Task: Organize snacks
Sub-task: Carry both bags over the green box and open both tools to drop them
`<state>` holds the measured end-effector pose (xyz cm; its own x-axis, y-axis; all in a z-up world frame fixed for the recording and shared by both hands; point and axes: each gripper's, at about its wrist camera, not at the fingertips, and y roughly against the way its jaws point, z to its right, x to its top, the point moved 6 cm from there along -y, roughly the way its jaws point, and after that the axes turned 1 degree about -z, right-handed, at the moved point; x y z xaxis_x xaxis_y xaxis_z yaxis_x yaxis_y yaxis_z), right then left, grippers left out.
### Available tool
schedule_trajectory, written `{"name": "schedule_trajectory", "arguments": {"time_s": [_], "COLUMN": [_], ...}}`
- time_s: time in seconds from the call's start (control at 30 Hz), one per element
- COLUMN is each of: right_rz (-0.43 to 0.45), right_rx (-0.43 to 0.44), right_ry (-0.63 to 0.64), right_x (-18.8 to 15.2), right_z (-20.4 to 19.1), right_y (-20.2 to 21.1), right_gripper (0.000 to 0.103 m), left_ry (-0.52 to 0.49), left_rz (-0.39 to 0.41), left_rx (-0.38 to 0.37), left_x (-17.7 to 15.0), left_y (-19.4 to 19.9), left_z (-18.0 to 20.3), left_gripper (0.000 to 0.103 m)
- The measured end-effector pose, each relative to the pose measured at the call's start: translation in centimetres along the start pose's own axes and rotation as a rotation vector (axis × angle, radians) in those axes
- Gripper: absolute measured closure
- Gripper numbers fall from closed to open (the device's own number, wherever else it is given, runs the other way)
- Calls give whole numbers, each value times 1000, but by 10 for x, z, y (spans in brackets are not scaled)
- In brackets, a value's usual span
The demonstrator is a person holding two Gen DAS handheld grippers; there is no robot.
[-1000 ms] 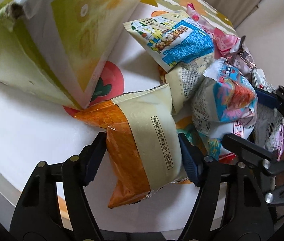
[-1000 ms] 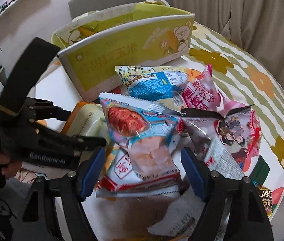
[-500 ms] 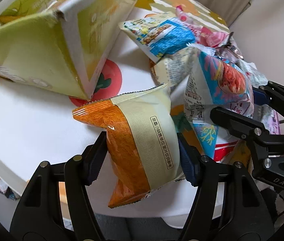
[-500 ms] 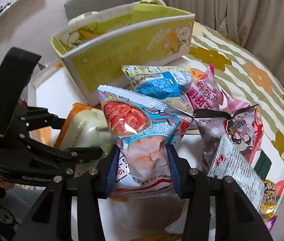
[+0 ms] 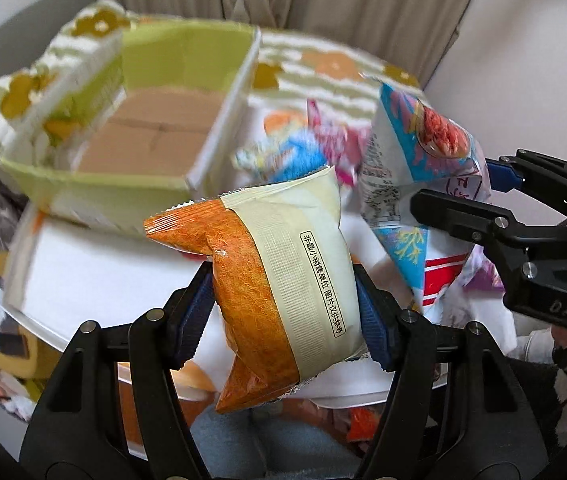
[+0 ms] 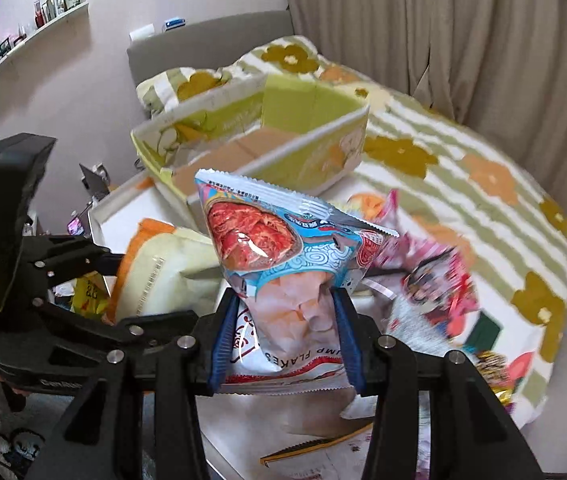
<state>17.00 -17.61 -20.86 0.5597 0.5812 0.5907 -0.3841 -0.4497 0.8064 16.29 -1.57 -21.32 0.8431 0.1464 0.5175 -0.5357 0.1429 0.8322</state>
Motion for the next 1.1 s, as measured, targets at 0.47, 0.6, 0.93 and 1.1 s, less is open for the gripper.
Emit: {"name": "schedule_trajectory", "arguments": {"time_s": [0.47,0.6,0.93,1.1], "right_rz": [100,111,32,-13], "right_rx": [-88,-118,-148,-170], "right_ry": [-72,-126,-296,-364], "right_x": [113,144,175,168], "right_z": [-29,-45,-68,-65], "right_y": [6,-25,-100,-117], "right_gripper": [60,60,60,60], "left_ry": [-50,-88,-235,-291], "left_rz": [99,63,-58,-106], "left_rx": [58,69,39,23], "left_x": [122,145,158,154], "left_y": [39,20,-44,-64], "left_z": [-128,-169,-221,-218], "left_gripper": [40,40,40,39]}}
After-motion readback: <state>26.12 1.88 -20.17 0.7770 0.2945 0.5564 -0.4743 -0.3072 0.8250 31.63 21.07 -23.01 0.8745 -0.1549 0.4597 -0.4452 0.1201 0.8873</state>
